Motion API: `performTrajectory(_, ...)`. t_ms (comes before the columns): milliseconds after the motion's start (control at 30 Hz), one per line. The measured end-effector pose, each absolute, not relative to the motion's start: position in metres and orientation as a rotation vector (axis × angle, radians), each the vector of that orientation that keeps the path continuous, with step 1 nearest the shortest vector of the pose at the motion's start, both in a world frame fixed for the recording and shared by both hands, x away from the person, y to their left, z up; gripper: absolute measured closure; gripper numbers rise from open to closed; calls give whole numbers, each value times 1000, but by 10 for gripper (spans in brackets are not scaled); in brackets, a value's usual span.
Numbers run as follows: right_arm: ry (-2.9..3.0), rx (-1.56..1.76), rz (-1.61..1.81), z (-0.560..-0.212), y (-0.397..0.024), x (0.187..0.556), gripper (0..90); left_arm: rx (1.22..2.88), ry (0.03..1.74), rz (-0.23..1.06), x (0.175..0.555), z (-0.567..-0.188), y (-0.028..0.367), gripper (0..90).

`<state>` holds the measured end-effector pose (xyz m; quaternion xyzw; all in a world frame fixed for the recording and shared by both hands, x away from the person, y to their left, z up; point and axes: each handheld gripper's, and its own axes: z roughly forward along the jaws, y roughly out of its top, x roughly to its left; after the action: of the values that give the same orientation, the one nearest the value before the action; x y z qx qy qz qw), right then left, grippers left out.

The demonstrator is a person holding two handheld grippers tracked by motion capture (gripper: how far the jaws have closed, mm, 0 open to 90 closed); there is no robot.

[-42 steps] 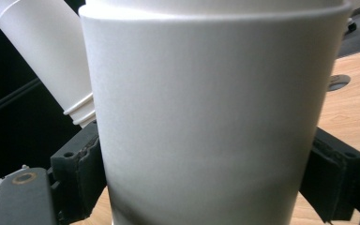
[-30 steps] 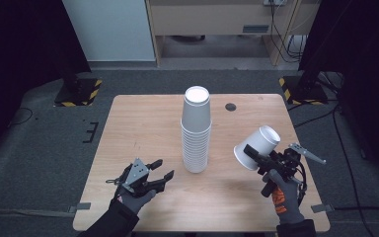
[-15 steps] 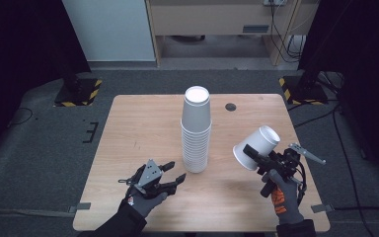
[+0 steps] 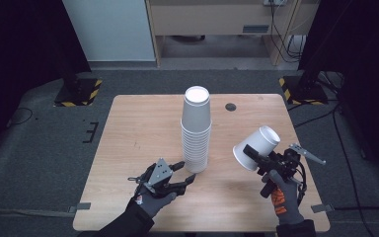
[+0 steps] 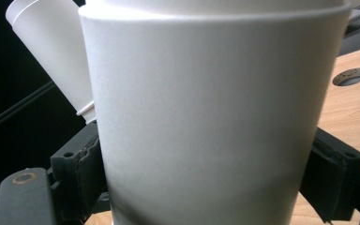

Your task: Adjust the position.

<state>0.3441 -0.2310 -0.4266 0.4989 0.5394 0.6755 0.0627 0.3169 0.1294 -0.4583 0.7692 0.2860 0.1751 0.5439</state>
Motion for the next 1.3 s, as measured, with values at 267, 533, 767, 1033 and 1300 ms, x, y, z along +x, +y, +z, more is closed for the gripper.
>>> performTrajectory(267, 1619, 1513, 2051, -426, -233, 343, 152, 1827, 646, 421, 319, -456, 112, 351)
performTrajectory(533, 1623, 1500, 2054, -425, -231, 343, 153, 1814, 627, 393, 321, -452, 98, 351)
performTrajectory(767, 1625, 1505, 2060, -425, -230, 342, 153, 1821, 610, 377, 324, -451, 84, 360)
performTrajectory(1033, 1623, 1511, 2066, -425, -230, 342, 152, 1819, 614, 393, 332, -451, 72, 351)
performTrajectory(1300, 1630, 1500, 2062, -425, -228, 342, 152, 1813, 608, 404, 337, -455, 58, 353)
